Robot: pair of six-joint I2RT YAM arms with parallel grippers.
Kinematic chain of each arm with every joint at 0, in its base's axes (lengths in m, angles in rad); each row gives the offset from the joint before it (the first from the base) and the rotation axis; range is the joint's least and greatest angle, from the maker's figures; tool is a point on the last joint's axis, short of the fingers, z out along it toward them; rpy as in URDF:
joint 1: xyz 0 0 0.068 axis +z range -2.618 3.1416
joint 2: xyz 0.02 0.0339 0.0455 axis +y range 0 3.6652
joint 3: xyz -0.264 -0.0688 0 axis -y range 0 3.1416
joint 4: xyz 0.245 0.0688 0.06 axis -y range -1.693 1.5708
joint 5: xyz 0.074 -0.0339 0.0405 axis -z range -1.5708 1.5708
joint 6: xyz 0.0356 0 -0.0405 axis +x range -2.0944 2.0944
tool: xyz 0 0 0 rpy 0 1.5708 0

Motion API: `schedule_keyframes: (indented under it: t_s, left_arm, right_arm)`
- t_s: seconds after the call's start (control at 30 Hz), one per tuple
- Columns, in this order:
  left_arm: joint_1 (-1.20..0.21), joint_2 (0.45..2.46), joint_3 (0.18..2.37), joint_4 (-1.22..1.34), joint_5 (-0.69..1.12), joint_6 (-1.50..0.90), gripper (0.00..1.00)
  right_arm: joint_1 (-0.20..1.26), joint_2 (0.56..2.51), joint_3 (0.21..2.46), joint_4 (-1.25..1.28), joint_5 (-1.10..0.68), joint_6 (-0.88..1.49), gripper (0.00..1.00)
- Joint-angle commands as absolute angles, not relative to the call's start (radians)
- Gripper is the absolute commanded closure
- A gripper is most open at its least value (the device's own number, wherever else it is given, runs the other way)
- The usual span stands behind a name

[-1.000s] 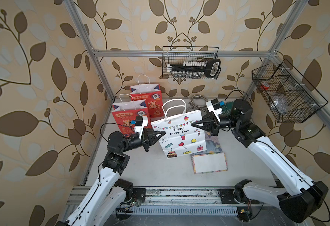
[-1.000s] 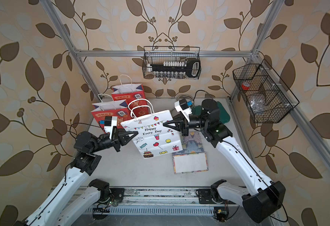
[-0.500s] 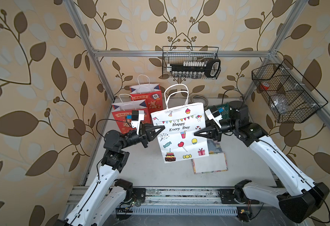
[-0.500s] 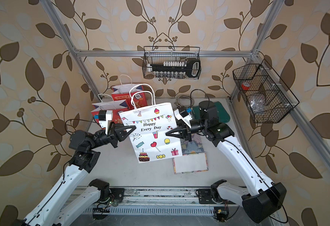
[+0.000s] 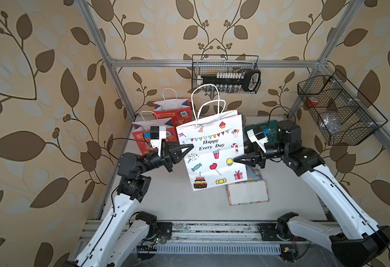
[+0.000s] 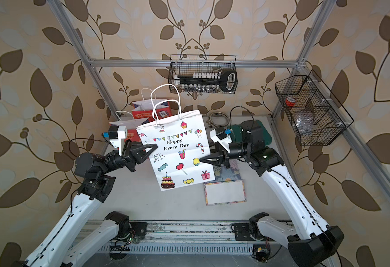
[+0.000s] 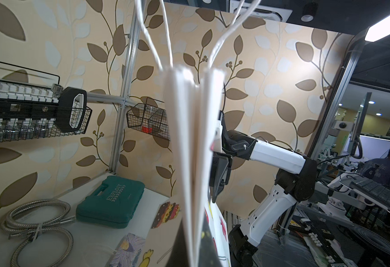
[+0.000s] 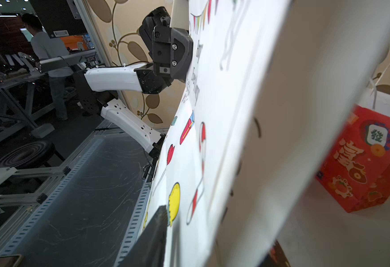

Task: Put away the paper bag
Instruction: Press the paper bag.

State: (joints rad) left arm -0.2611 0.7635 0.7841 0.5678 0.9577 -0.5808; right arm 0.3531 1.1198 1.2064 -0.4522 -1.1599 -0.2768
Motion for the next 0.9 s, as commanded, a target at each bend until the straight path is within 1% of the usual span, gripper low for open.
schedule_keyframes:
  t_s: [0.0, 0.03, 0.07, 0.2, 0.33, 0.37, 0.4, 0.43, 0.47, 0.5, 0.53, 0.57, 0.63, 0.67, 0.7, 0.73, 0.8, 0.83, 0.87]
  left_arm:
    - [-0.258, 0.765, 0.83, 0.641, 0.927, -0.596, 1.0]
    - [-0.259, 0.765, 0.831, 0.633, 0.924, -0.594, 1.0]
    - [-0.259, 0.764, 0.831, 0.626, 0.921, -0.589, 1.0]
    - [-0.259, 0.761, 0.839, 0.593, 0.91, -0.573, 1.0]
    - [-0.259, 0.762, 0.844, 0.529, 0.9, -0.551, 1.0]
    - [-0.258, 0.762, 0.843, 0.515, 0.891, -0.55, 0.86]
    - [-0.258, 0.76, 0.837, 0.499, 0.887, -0.548, 0.58]
    - [-0.258, 0.758, 0.829, 0.488, 0.885, -0.546, 0.32]
    - [-0.259, 0.754, 0.817, 0.476, 0.884, -0.544, 0.19]
    - [-0.258, 0.751, 0.806, 0.463, 0.889, -0.537, 0.12]
    - [-0.258, 0.743, 0.792, 0.446, 0.897, -0.528, 0.06]
    - [-0.258, 0.737, 0.779, 0.43, 0.905, -0.517, 0.04]
    - [-0.259, 0.723, 0.757, 0.412, 0.922, -0.494, 0.02]
    - [-0.259, 0.716, 0.748, 0.407, 0.926, -0.479, 0.03]
    - [-0.258, 0.711, 0.743, 0.406, 0.932, -0.47, 0.07]
    - [-0.258, 0.71, 0.739, 0.409, 0.94, -0.46, 0.16]
    - [-0.258, 0.715, 0.743, 0.423, 0.938, -0.462, 0.37]
    - [-0.259, 0.721, 0.747, 0.437, 0.936, -0.465, 0.49]
    - [-0.258, 0.728, 0.751, 0.451, 0.934, -0.47, 0.63]
  right_arm:
    - [0.353, 1.137, 1.219, -0.455, -1.199, -0.238, 0.86]
    - [0.352, 1.136, 1.221, -0.446, -1.205, -0.233, 0.96]
    - [0.353, 1.135, 1.221, -0.44, -1.211, -0.231, 1.0]
    - [0.353, 1.125, 1.22, -0.396, -1.218, -0.193, 1.0]
    - [0.353, 1.126, 1.209, -0.248, -1.244, -0.065, 1.0]
    - [0.353, 1.124, 1.207, -0.216, -1.242, -0.037, 1.0]
    - [0.353, 1.124, 1.207, -0.19, -1.24, -0.015, 1.0]
    - [0.353, 1.123, 1.206, -0.172, -1.238, -0.001, 1.0]
    - [0.352, 1.122, 1.208, -0.158, -1.237, 0.01, 1.0]
    - [0.353, 1.123, 1.209, -0.15, -1.235, 0.019, 1.0]
    - [0.353, 1.125, 1.212, -0.145, -1.236, 0.026, 1.0]
    - [0.353, 1.127, 1.215, -0.139, -1.235, 0.035, 1.0]
    - [0.353, 1.13, 1.216, -0.121, -1.232, 0.055, 1.0]
    - [0.353, 1.132, 1.215, -0.112, -1.229, 0.065, 1.0]
    - [0.353, 1.135, 1.215, -0.105, -1.227, 0.074, 1.0]
    - [0.353, 1.139, 1.212, -0.097, -1.226, 0.084, 1.0]
    - [0.354, 1.143, 1.208, -0.095, -1.226, 0.087, 1.0]
    - [0.354, 1.144, 1.203, -0.095, -1.226, 0.086, 1.0]
    - [0.356, 1.144, 1.2, -0.098, -1.228, 0.085, 1.0]
